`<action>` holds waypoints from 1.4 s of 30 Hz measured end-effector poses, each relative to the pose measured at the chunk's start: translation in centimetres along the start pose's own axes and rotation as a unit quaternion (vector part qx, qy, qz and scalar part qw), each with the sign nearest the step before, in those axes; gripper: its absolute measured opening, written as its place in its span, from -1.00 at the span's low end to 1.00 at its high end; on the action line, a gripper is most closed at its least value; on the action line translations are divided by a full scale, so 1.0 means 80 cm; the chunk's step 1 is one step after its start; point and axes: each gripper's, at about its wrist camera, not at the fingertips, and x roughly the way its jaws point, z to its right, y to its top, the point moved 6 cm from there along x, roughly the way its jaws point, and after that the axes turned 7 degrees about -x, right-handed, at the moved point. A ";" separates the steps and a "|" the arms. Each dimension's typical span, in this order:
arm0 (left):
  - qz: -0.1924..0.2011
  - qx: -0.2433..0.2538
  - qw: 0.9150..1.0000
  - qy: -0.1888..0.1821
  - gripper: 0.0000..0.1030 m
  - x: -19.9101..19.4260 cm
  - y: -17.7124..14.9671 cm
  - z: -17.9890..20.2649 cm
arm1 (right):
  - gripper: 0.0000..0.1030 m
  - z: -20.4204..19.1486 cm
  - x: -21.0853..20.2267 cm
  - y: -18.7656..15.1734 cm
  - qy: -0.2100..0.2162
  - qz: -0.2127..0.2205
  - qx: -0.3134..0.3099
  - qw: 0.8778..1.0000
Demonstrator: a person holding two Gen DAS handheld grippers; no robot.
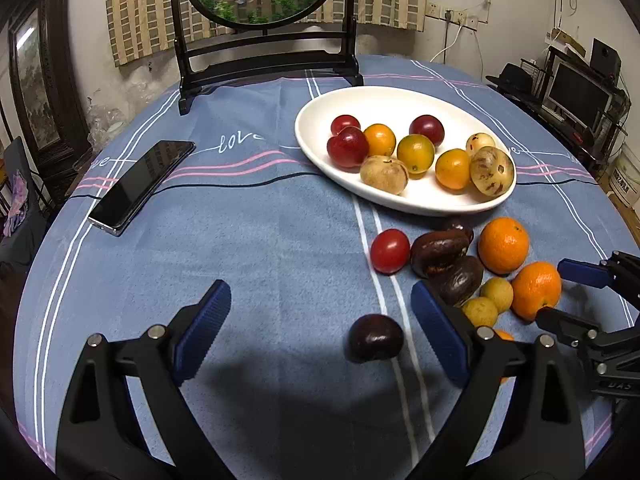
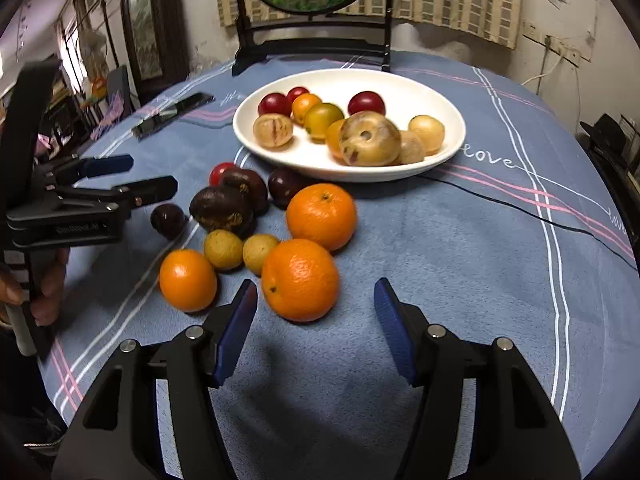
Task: Organize fruits
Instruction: 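Grasp a dark purple plum with the left gripper while the right gripper grasps an orange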
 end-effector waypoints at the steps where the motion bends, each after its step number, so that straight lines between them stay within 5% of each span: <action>1: -0.001 0.000 1.000 -0.001 0.81 0.000 -0.001 -0.002 | 0.20 -0.003 0.004 0.000 -0.005 -0.008 -0.008 1.000; 10: -0.015 0.011 1.000 -0.007 0.81 0.000 -0.012 -0.001 | -0.15 -0.012 0.033 0.008 0.005 -0.033 -0.019 0.999; 28: -0.070 0.017 0.997 -0.003 0.80 0.032 -0.027 0.005 | -0.17 0.004 0.026 0.003 0.036 -0.018 0.035 0.999; 30: -0.072 0.020 0.997 -0.002 0.72 0.034 -0.027 0.009 | -0.17 0.007 0.025 0.003 0.039 -0.018 0.038 0.998; 37: -0.072 0.025 0.997 -0.028 -0.33 0.028 -0.031 0.029 | -0.17 0.011 0.024 0.001 0.041 -0.016 0.048 0.998; 42: -0.073 0.021 0.997 -0.025 -0.37 0.023 -0.030 0.030 | -0.18 0.014 0.018 -0.002 0.038 -0.010 0.054 0.998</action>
